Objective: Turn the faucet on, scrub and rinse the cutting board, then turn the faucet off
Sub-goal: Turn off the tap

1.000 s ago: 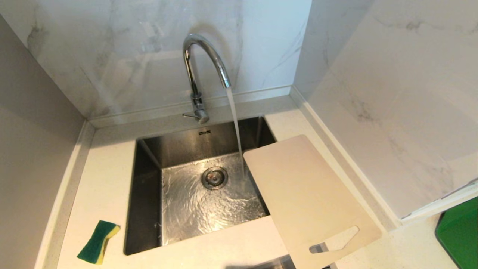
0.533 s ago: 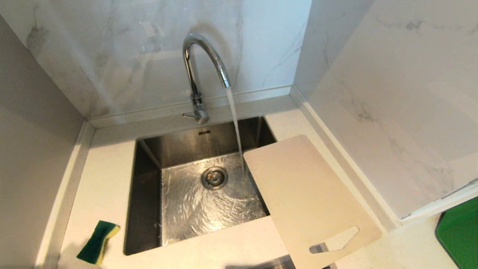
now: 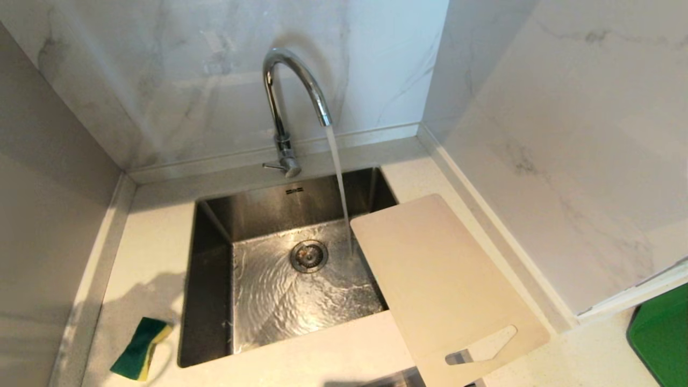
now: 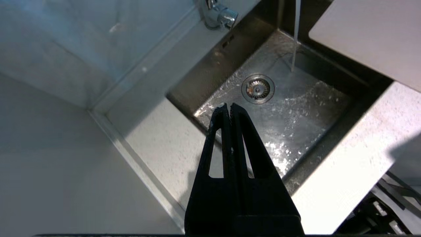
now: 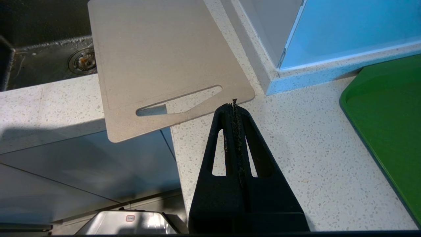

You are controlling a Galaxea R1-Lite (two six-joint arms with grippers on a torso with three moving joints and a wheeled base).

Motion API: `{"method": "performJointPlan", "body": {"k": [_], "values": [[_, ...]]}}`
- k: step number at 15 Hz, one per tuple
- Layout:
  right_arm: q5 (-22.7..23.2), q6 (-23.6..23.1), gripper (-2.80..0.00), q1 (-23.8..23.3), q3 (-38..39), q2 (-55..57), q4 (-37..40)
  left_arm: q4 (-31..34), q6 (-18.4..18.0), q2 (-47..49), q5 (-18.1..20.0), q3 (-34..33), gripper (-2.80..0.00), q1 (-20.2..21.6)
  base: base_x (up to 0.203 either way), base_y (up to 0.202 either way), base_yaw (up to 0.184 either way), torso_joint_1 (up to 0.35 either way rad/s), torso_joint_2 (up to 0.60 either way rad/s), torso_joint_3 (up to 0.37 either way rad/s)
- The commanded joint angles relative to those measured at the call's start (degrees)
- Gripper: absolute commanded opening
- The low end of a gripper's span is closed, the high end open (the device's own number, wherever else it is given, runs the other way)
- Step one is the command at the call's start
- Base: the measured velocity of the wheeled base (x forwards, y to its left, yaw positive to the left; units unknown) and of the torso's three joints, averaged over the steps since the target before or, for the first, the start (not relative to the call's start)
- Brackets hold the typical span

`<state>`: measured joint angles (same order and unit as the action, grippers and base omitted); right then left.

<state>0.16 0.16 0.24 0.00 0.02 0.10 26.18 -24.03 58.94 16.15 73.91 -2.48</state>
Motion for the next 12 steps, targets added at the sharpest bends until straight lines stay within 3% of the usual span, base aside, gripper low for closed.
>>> {"method": "performJointPlan", "body": {"k": [1, 6, 10, 12], "values": [[0.02, 0.02, -2.80, 0.02, 0.09, -0.02, -0.01, 1.06, -0.07, 8.46, -0.64, 6.85, -2.80, -3.26, 0.000, 0.000, 0.000, 0.000, 0.00, 0.000], [0.02, 0.02, -2.80, 0.02, 0.09, -0.02, -0.01, 1.41, 0.30, 18.24, -6.25, 14.04, -2.80, -11.18, 0.000, 0.000, 0.000, 0.000, 0.00, 0.000], [0.02, 0.02, -2.80, 0.02, 0.09, -0.02, -0.01, 1.28, 1.44, 26.56, -13.78, 20.27, -2.80, -18.90, 0.000, 0.000, 0.000, 0.000, 0.00, 0.000], [0.02, 0.02, -2.80, 0.02, 0.09, -0.02, -0.01, 1.04, 1.82, 29.91, -16.13, 21.88, -2.80, -20.00, 0.000, 0.000, 0.000, 0.000, 0.00, 0.000]]}}
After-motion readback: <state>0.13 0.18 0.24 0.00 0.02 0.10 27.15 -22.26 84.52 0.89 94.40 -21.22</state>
